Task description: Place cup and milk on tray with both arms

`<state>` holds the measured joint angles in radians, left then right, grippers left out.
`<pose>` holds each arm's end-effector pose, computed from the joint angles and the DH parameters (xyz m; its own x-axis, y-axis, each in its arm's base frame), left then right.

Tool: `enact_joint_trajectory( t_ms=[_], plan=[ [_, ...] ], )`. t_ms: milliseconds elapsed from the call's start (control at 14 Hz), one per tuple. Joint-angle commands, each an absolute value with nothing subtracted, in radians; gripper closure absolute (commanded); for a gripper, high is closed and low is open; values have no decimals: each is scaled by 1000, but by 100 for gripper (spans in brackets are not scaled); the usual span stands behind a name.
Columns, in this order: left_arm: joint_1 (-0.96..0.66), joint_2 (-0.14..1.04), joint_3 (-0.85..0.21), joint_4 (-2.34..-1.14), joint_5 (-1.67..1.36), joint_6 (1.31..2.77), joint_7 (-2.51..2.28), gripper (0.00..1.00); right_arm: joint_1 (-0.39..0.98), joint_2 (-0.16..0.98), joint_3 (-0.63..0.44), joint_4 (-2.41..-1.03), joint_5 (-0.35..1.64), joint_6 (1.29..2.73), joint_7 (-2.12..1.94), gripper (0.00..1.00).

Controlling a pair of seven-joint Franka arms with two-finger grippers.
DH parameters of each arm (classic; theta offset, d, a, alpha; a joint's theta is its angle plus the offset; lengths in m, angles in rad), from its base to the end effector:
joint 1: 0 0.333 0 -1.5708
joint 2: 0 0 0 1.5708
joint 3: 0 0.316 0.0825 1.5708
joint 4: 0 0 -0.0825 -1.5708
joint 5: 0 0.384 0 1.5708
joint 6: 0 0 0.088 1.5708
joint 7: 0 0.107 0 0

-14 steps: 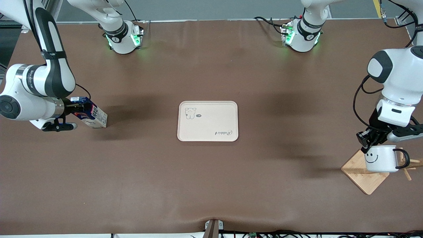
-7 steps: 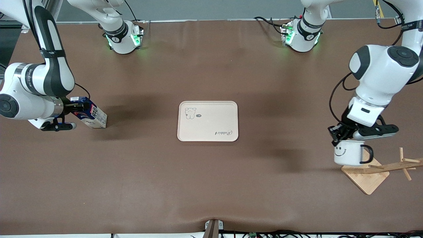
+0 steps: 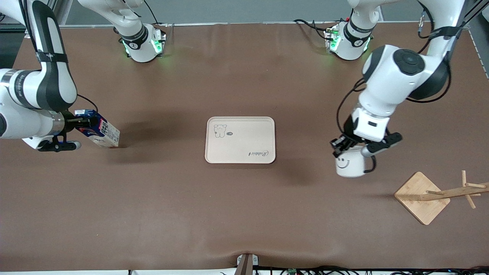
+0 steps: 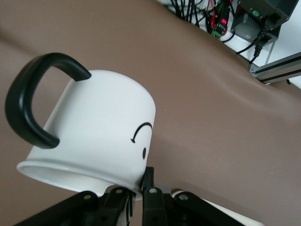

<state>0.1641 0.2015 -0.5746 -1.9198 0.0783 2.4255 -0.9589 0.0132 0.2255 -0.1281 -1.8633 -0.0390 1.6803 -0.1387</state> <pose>0.5823 -0.2341 0.4391 0.8419 0.5162 0.1573 0.4587 -0.8381 0.2953 0.5600 -0.0655 0.3721 0.9159 0.0291 -0.4005 0.0349 -0.9994 0.0071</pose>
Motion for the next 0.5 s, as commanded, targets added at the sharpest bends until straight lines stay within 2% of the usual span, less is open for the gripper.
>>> enact_joint_trajectory(
  t_ms=[0,143,429],
  plan=[
    [62,297,-578,-1792,48,2378,-1226,100,3,218,-115,-1836,-21,1651,-126,83],
    [9,371,-578,-1712,15,2378,-1391,100,5,218,-114,-1819,-23,1641,-114,83],
    [-66,489,-578,-1634,-27,2379,-1578,100,20,219,-110,-1773,-21,1606,-101,83]
  ],
)
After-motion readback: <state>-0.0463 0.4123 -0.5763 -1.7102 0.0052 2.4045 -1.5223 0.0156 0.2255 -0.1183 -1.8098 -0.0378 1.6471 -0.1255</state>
